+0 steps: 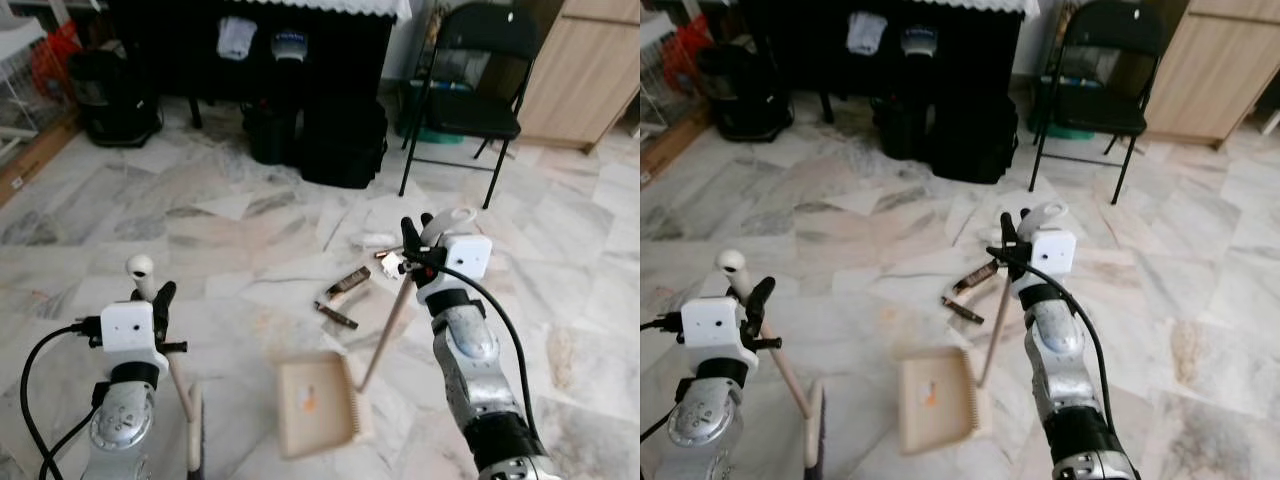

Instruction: Sweep floor

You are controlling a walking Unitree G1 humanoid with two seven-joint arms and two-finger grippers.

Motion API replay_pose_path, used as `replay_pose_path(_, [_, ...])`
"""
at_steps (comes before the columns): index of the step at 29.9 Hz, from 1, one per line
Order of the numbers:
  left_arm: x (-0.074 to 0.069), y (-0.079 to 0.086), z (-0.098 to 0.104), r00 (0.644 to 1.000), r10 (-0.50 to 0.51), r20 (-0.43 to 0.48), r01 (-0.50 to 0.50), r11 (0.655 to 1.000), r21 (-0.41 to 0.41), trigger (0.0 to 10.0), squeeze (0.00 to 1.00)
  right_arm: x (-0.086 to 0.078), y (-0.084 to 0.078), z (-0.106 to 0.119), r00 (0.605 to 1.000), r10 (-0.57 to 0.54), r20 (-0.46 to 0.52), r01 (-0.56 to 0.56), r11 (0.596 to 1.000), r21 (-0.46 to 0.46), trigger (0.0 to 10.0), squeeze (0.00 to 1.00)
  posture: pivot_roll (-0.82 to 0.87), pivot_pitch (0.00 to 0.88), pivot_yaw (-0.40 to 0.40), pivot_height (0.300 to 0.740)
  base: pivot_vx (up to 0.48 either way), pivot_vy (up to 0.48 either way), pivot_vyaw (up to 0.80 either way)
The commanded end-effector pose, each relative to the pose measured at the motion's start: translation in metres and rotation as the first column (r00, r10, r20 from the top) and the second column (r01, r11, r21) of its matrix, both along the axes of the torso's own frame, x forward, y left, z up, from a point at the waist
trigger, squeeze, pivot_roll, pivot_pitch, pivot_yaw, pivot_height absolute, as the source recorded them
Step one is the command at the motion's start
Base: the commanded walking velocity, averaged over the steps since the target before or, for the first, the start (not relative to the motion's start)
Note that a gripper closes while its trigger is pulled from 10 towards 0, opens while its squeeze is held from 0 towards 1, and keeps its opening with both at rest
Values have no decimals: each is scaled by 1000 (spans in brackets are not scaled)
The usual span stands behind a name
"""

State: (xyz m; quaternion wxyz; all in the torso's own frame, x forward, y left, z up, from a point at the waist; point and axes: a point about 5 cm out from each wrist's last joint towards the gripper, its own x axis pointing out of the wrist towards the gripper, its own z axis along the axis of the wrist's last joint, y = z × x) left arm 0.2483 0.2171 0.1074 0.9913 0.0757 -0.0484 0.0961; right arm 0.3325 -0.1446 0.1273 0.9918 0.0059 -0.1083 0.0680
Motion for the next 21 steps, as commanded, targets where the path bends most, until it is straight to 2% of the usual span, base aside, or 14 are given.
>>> replay_pose_path(1, [2, -6, 7, 999, -26, 39, 26, 1000, 1, 10000, 0, 0, -10, 6, 999, -26, 28, 27, 999, -21, 10000, 0, 24, 86, -37, 740, 375, 0, 0])
replay_pose_path(8, [2, -6, 8, 999, -28, 40, 28, 1000, -2, 10000, 0, 0, -11, 5, 999, -31, 26, 31, 999, -20, 10000, 0, 23, 87, -38, 740, 374, 0, 0])
replay_pose_path(13, [2, -7, 7, 999, -28, 40, 28, 1000, -2, 10000, 0, 0, -13, 4, 999, -40, 17, 40, 999, -22, 10000, 0, 22, 88, -37, 740, 375, 0, -798])
replay_pose_path(21, [2, -6, 7, 999, -29, 40, 30, 1000, -2, 10000, 0, 0, -12, 4, 999, -37, 24, 38, 999, -26, 10000, 0, 21, 89, -37, 740, 368, 0, 0])
